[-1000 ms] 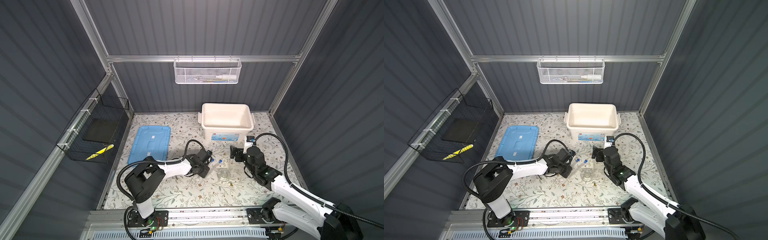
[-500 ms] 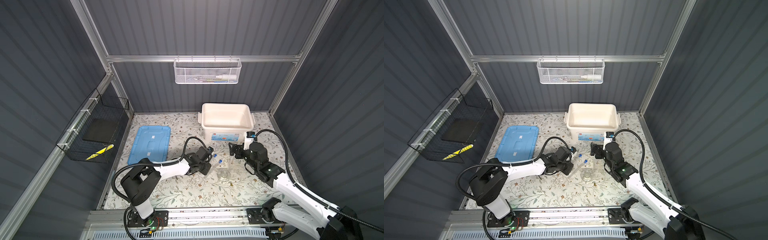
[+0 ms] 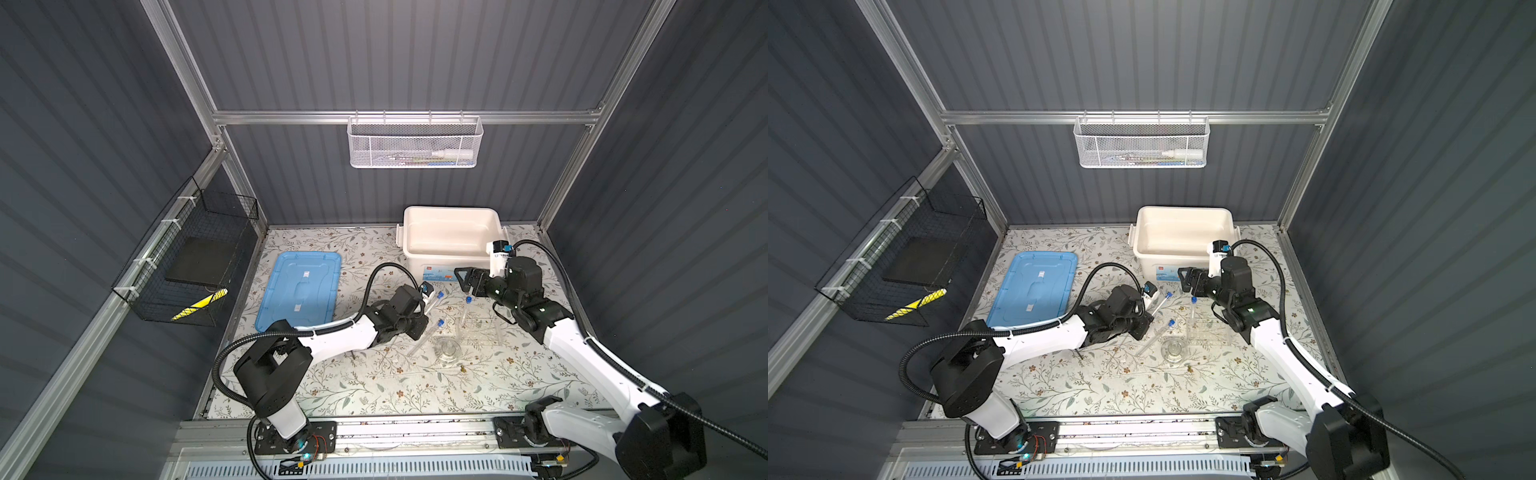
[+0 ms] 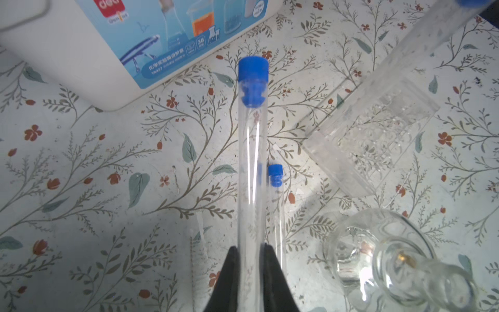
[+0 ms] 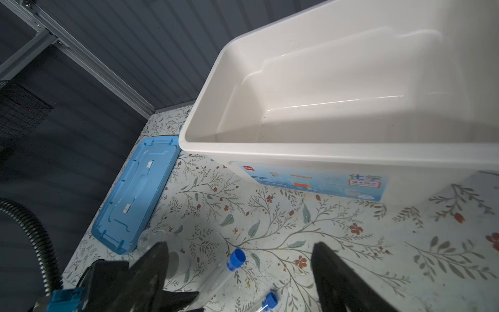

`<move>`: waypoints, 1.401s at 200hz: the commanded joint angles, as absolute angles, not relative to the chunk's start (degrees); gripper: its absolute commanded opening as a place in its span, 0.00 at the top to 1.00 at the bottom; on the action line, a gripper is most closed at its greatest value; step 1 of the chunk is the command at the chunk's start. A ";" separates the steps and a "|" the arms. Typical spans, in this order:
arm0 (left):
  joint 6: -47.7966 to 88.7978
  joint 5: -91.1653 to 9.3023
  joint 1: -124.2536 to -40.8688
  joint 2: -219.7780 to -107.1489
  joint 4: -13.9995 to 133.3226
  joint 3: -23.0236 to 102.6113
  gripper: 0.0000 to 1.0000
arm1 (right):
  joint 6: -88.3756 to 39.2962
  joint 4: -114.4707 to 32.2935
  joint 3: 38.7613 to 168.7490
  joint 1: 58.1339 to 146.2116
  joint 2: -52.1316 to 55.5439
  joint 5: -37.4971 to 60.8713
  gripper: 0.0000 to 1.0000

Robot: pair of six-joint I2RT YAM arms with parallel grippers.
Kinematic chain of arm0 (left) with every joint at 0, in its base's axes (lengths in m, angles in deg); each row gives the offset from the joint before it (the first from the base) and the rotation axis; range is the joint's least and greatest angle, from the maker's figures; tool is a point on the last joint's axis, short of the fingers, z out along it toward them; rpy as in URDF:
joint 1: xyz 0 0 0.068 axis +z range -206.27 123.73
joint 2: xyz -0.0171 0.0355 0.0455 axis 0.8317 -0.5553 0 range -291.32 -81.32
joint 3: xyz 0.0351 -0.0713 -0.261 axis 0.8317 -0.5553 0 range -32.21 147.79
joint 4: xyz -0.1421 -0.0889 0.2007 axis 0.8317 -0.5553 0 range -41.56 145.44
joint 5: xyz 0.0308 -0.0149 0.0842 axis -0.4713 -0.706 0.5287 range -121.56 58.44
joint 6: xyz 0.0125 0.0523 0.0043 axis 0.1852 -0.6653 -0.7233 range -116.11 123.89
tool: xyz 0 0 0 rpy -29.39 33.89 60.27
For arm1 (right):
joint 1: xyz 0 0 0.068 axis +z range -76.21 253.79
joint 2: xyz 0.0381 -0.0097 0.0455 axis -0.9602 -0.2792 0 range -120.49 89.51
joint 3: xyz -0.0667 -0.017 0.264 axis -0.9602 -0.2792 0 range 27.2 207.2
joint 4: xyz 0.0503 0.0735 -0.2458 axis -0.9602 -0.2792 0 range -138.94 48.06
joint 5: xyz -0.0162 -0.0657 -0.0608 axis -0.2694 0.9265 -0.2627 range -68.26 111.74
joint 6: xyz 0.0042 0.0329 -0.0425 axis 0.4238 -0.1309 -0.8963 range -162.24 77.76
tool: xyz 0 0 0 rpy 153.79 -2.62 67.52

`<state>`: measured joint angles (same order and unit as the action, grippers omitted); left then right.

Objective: Organize the chemistry lab equipment

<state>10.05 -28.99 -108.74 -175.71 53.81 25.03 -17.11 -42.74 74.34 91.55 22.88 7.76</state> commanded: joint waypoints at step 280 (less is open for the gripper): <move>1.31 -31.55 -109.02 -174.65 66.91 26.19 0.88 | -9.29 -42.34 77.59 87.15 10.93 -16.46 0.61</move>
